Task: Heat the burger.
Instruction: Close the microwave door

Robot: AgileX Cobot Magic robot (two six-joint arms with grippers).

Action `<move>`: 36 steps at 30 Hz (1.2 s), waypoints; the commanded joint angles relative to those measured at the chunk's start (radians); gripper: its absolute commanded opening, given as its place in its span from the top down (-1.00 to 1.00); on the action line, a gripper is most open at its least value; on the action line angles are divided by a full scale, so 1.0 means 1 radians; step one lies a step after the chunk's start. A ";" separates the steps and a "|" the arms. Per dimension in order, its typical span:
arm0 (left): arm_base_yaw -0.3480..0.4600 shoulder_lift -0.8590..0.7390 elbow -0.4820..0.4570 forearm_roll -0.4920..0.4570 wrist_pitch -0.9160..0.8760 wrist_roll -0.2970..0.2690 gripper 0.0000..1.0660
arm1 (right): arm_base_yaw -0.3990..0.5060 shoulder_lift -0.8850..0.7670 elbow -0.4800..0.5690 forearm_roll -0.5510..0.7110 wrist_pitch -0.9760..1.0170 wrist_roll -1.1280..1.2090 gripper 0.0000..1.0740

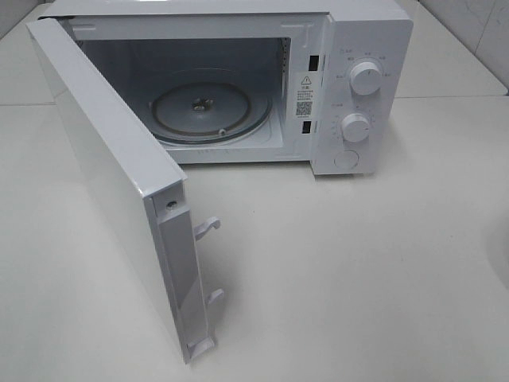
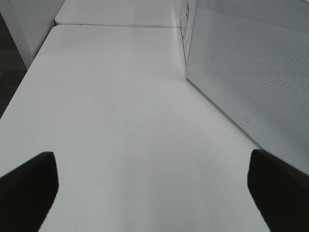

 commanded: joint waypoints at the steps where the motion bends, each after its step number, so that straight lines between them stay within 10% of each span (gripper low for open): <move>1: 0.002 -0.005 0.003 -0.003 0.003 0.000 -0.89 | -0.006 -0.084 0.045 0.041 0.007 -0.019 -0.35; 24: 0.002 -0.005 0.003 -0.003 0.003 0.000 -0.89 | -0.006 -0.419 0.119 0.109 0.037 -0.113 -0.34; 36: 0.002 -0.005 0.003 -0.004 0.003 0.000 -0.89 | -0.003 -0.463 0.120 0.098 0.036 -0.103 -0.86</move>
